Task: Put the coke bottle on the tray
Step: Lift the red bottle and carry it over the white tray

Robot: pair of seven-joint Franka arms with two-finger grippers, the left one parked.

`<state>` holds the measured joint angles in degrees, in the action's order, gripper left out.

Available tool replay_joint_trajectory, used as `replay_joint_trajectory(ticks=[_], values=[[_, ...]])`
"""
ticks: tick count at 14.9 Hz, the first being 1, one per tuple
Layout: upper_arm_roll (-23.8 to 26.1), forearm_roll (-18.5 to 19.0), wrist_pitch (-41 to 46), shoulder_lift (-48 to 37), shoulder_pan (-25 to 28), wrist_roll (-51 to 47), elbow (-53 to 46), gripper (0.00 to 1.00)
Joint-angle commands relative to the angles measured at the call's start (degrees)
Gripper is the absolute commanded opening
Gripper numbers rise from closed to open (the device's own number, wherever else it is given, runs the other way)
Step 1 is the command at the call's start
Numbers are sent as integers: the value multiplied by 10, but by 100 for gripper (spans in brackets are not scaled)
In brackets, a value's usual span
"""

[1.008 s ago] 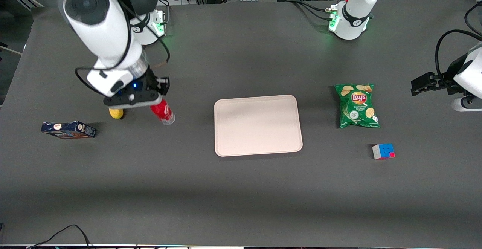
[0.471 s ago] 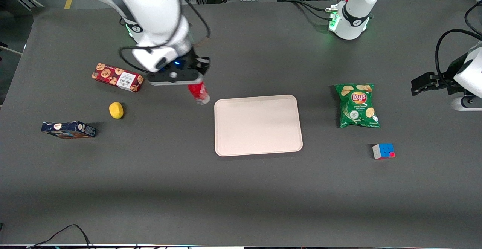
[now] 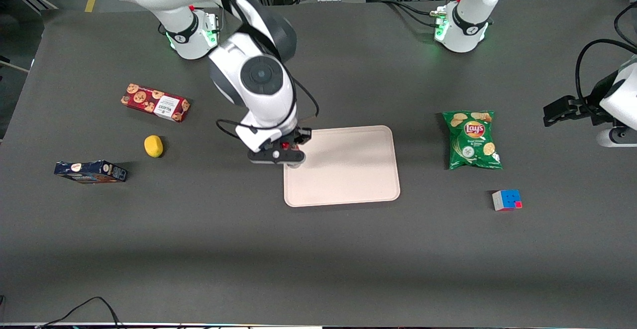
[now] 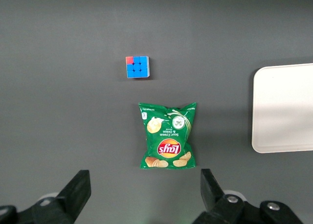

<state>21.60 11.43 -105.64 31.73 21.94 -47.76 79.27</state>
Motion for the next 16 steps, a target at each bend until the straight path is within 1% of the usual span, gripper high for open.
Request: replay_joint_trajectory(ticks=[1, 3, 10, 11, 12, 13, 14, 15, 16], values=[[4, 49, -40, 47, 5, -31, -11, 0], [5, 54, -71, 53, 5, -45, 4, 0], [5, 56, -89, 62, 2, -58, 15, 0], [5, 56, -90, 60, 2, -58, 17, 7], [5, 56, -90, 60, 1, -58, 17, 17], [5, 56, -90, 61, 1, -58, 17, 54], [5, 56, -91, 62, 1, -58, 17, 69], [5, 56, -91, 62, 0, -59, 17, 100], [5, 56, -91, 61, -1, -59, 16, 100]])
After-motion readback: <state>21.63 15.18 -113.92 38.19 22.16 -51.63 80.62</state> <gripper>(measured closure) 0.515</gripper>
